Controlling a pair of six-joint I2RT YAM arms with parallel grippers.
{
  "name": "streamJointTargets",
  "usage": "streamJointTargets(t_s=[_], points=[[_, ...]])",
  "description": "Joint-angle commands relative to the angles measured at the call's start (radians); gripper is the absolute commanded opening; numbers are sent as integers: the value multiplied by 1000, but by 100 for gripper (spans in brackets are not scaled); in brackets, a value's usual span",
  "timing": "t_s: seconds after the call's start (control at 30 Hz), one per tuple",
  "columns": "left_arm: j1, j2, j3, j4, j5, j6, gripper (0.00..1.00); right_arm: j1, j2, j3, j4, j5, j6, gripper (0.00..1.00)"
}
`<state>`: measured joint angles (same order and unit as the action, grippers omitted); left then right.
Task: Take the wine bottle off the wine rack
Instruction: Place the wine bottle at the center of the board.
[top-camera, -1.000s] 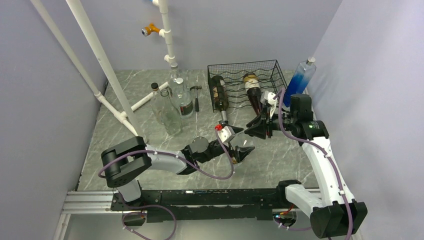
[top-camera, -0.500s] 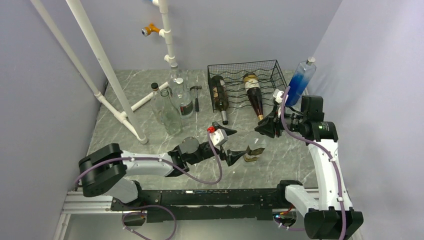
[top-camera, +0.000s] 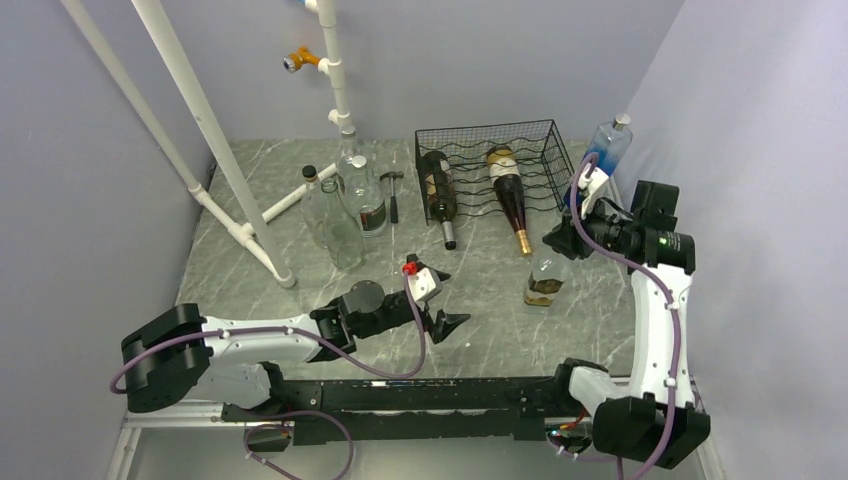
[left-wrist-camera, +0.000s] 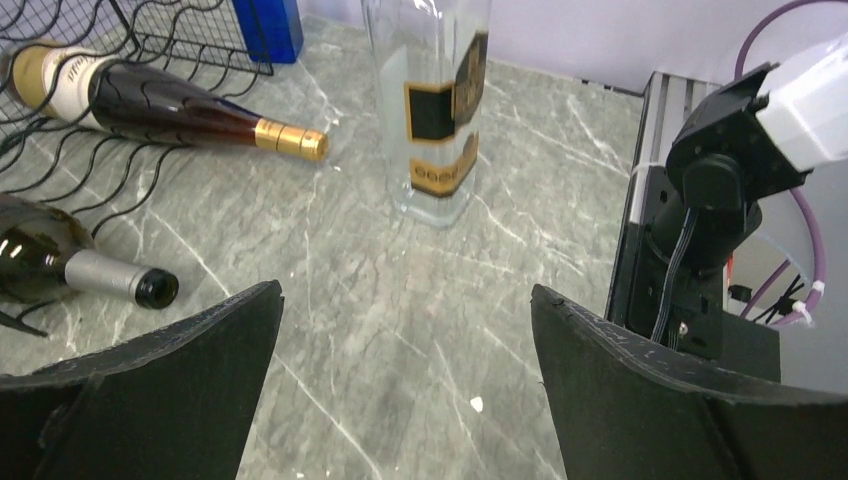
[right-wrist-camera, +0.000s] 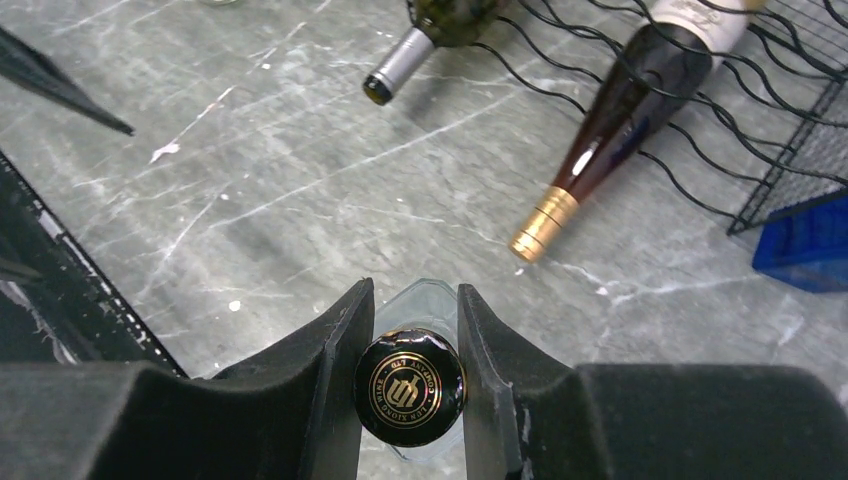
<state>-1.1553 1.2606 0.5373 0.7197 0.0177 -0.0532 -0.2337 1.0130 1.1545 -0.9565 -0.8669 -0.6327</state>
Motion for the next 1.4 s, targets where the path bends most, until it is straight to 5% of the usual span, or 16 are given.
streamJointTargets(t_s=[0.0,0.5,1.37], points=[[2,-50,-26,-12,-15,-9,99,-52,41,104,92,-23,-34,0],[2,-101,-79,-20,-81,-39,100,-231,250,232,275,-21,5,0],[2,-138,-134,-31,-133,-96,100,-272,506,338,697,86,256,0]])
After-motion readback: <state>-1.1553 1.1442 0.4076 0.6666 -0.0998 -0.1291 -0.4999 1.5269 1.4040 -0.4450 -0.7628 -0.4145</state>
